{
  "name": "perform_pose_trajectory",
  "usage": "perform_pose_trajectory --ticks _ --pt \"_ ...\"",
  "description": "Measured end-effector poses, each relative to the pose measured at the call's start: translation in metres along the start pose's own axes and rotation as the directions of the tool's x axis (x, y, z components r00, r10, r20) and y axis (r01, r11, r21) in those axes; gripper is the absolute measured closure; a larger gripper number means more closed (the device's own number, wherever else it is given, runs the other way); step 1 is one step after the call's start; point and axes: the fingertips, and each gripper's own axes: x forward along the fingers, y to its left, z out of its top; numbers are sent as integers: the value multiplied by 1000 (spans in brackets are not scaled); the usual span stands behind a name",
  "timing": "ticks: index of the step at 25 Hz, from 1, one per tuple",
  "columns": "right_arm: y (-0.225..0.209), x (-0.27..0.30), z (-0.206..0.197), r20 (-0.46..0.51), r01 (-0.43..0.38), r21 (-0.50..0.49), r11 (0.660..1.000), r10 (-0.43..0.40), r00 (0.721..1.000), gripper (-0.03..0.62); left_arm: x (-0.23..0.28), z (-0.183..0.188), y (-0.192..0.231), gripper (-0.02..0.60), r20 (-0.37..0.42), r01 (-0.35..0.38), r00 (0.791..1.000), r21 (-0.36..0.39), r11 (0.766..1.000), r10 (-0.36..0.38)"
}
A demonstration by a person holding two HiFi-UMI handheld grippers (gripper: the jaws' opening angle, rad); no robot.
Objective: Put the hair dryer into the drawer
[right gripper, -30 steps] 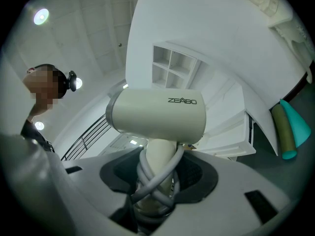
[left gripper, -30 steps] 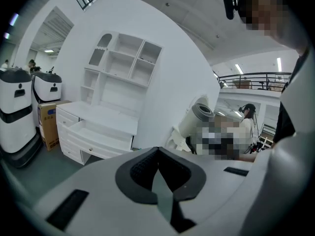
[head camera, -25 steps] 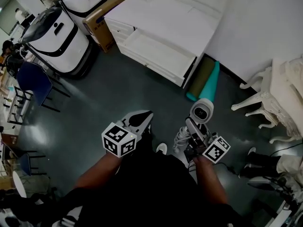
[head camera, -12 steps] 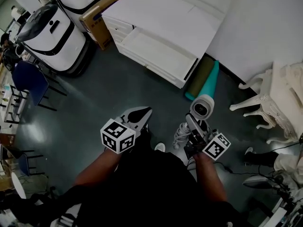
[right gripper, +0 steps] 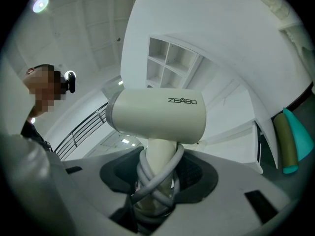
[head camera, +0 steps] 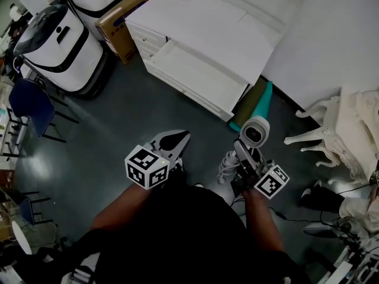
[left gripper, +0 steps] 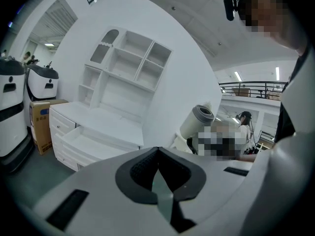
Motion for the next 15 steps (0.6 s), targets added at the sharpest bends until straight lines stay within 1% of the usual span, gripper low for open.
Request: perform_pose_trajectory --ticks 6,12,15 --pt "-8 40 3 1 29 1 1000 -29 1000 384 8 22 42 577 4 23 1000 -5 1000 -23" --pt "-10 77 4 3 47 7 999 -47 999 384 11 31 79 577 -14 50 999 -13 999 -50" --pt "-8 96 7 8 56 -6 998 -56 998 384 10 39 98 577 -12 67 998 -14 998 -67"
